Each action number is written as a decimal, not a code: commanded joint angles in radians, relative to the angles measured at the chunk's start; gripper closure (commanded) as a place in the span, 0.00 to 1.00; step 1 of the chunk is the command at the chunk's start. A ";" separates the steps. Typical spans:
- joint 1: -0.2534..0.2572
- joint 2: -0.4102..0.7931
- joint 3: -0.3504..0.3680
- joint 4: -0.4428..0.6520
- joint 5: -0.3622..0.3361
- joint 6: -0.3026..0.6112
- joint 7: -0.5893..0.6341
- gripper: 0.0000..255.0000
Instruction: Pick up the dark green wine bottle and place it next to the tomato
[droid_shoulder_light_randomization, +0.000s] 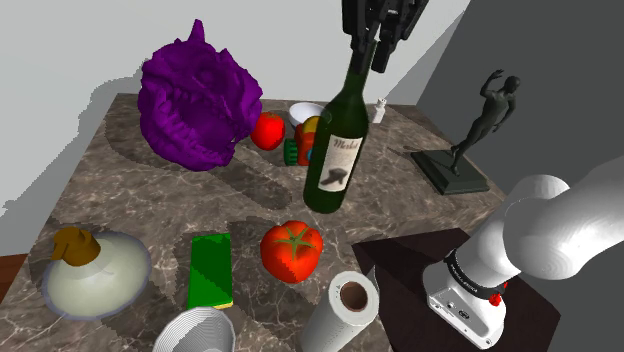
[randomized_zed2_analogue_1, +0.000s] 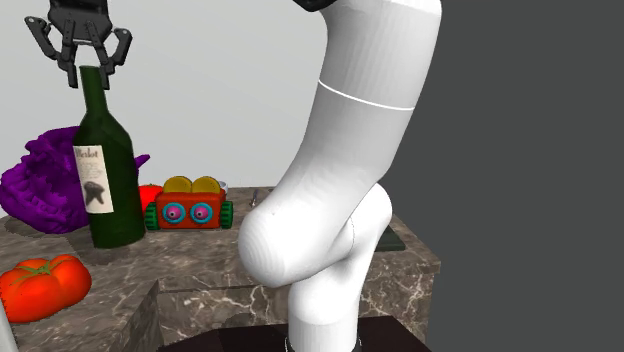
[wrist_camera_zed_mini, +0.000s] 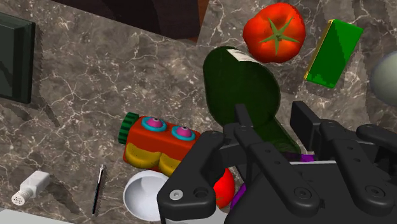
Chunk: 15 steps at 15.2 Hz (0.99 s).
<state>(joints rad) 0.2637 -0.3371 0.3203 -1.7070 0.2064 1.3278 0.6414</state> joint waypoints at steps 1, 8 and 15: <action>0.001 -0.012 0.000 -0.038 0.002 0.027 -0.006 1.00; 0.005 -0.049 0.001 -0.169 0.011 0.121 -0.024 1.00; 0.007 -0.067 0.004 -0.242 0.016 0.176 -0.033 1.00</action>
<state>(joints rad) 0.2706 -0.4036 0.3239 -1.9473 0.2220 1.5014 0.6084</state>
